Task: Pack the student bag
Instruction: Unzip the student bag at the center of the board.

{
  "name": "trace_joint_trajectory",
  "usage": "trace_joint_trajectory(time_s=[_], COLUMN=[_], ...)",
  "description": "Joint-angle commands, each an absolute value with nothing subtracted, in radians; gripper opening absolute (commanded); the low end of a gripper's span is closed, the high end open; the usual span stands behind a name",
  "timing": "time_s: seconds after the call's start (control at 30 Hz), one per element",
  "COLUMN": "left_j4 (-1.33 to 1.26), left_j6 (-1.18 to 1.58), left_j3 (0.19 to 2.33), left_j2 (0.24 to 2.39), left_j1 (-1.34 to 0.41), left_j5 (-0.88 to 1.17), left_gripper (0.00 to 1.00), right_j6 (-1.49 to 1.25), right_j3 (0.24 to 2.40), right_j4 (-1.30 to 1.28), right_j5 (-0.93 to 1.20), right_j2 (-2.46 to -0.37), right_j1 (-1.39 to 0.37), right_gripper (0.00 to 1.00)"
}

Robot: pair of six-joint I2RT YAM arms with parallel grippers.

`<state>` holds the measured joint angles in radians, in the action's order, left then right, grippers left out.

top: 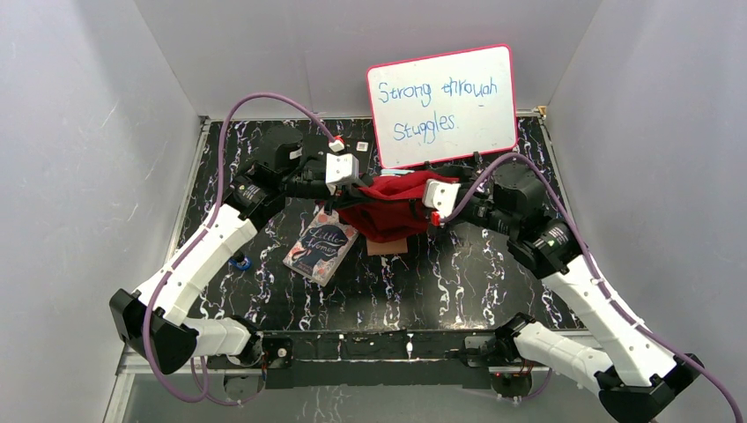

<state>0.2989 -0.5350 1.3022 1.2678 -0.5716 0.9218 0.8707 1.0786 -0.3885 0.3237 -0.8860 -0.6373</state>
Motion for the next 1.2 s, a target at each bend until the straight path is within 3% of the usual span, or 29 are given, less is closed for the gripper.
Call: trace_joint_trajectory(time_s=[0.0,0.2,0.37,0.47,0.67,0.87,1.17], left_j4=[0.3,0.302,0.299,0.258,0.069,-0.016,-0.216], left_j6=[-0.546,-0.548,-0.548,-0.527,-0.446,-0.423,-0.318], left_j3=[1.315,1.318,1.318,1.308,1.307,1.435,1.62], left_j2=[1.234,1.243,1.251,1.252,1.231,1.288,1.425], left_j1=[-0.575,-0.575,-0.575,-0.575,-0.575,-0.575,-0.607], left_j5=[0.989,0.991,0.974,0.938,0.827,0.834,0.859], left_gripper=[0.0,0.0,0.0,0.0,0.0,0.0,0.0], right_j6=[0.883,0.862,0.844,0.826,0.732,0.575,0.48], right_j3=[1.135,1.14,1.136,1.132,1.124,1.151,1.264], right_j4=[-0.382,-0.381,-0.377,-0.366,-0.249,-0.052,0.098], right_j5=[0.401,0.492,0.507,0.507,0.466,0.342,-0.009], right_j2=[-0.908,-0.927,-0.922,-0.907,-0.881,-0.833,-0.777], right_j1=[-0.64,-0.64,-0.64,-0.64,-0.64,-0.64,-0.64], right_gripper=[0.82,0.72,0.5,0.28,0.0,0.0,0.0])
